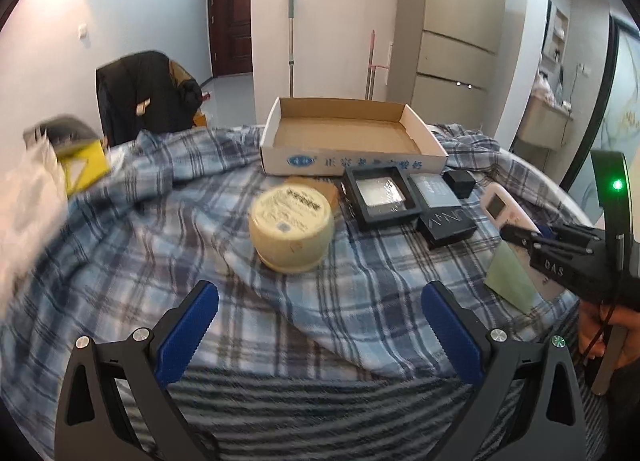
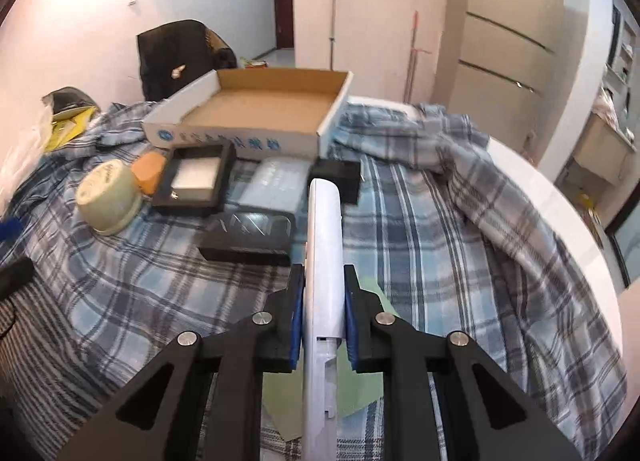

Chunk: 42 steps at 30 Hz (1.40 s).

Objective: Organize rigid objects
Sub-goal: 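Hold the remote in the right gripper while moving the left tool toward the cream tin, then grasp the cream ointment tin with the left gripper and lift it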

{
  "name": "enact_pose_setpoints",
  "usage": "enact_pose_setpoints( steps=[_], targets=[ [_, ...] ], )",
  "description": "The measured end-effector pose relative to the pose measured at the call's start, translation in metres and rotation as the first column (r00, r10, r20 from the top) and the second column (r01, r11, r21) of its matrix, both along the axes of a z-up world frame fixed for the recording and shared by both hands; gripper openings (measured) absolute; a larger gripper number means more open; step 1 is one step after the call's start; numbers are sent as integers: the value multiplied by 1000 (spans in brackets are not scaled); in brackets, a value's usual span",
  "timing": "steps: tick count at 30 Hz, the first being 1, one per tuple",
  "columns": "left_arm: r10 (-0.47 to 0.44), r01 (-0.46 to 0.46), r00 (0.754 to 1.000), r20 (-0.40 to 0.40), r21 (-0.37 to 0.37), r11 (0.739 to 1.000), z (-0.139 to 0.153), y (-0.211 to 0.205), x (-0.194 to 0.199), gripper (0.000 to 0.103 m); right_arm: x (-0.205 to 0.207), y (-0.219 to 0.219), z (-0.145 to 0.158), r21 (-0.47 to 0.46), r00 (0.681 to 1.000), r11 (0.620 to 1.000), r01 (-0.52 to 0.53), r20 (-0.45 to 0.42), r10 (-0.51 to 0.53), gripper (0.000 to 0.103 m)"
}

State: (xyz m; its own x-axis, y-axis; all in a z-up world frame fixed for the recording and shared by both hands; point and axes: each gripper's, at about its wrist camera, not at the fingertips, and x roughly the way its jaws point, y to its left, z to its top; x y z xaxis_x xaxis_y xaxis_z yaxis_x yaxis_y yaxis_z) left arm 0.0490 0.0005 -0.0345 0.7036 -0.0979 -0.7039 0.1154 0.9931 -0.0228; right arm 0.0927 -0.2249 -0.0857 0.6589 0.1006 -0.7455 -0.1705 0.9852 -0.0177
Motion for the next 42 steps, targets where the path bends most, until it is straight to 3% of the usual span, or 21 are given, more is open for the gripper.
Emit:
enact_pose_setpoints(
  steps=[4, 9, 15, 17, 19, 21, 24, 27, 36, 42],
  targets=[
    [9, -10, 998, -70, -5, 1000, -2, 10, 33, 103, 7, -11, -8, 34, 998, 999, 37, -52, -35, 16],
    [-23, 20, 992, -125, -30, 999, -9, 15, 68, 103, 4, -21, -8, 44, 994, 994, 100, -42, -98, 16],
    [-8, 0, 986, -169, -48, 999, -23, 19, 98, 103, 4, -17, -8, 32, 996, 997, 73, -52, -72, 16],
    [-22, 16, 984, -178, -35, 999, -28, 18, 103, 98, 3, -10, -8, -6, 997, 999, 54, -45, -54, 16],
    [-46, 39, 977, -211, -35, 999, -34, 16, 109, 85, 3, -5, -9, -26, 998, 999, 41, -46, -42, 16],
    [-31, 24, 974, -224, -35, 999, -40, 18, 113, 85, 4, -5, -9, -25, 998, 999, 36, -48, -37, 16],
    [-29, 26, 978, -205, -18, 999, -43, 17, 115, 77, 5, -7, -9, -16, 998, 999, 37, -53, -38, 16],
    [-24, 20, 985, -169, -25, 999, -40, 18, 110, 77, 5, -5, -10, -21, 998, 999, 32, -54, -33, 16],
    [-24, 25, 1000, 17, -79, 997, 17, 29, 51, 77, 1, -14, -3, 55, 999, 998, 21, -29, -19, 16],
    [-36, 39, 998, 45, -81, 996, 39, 23, 29, 77, -6, -8, 10, 26, 1000, 999, 20, 16, -20, 16]
  ],
)
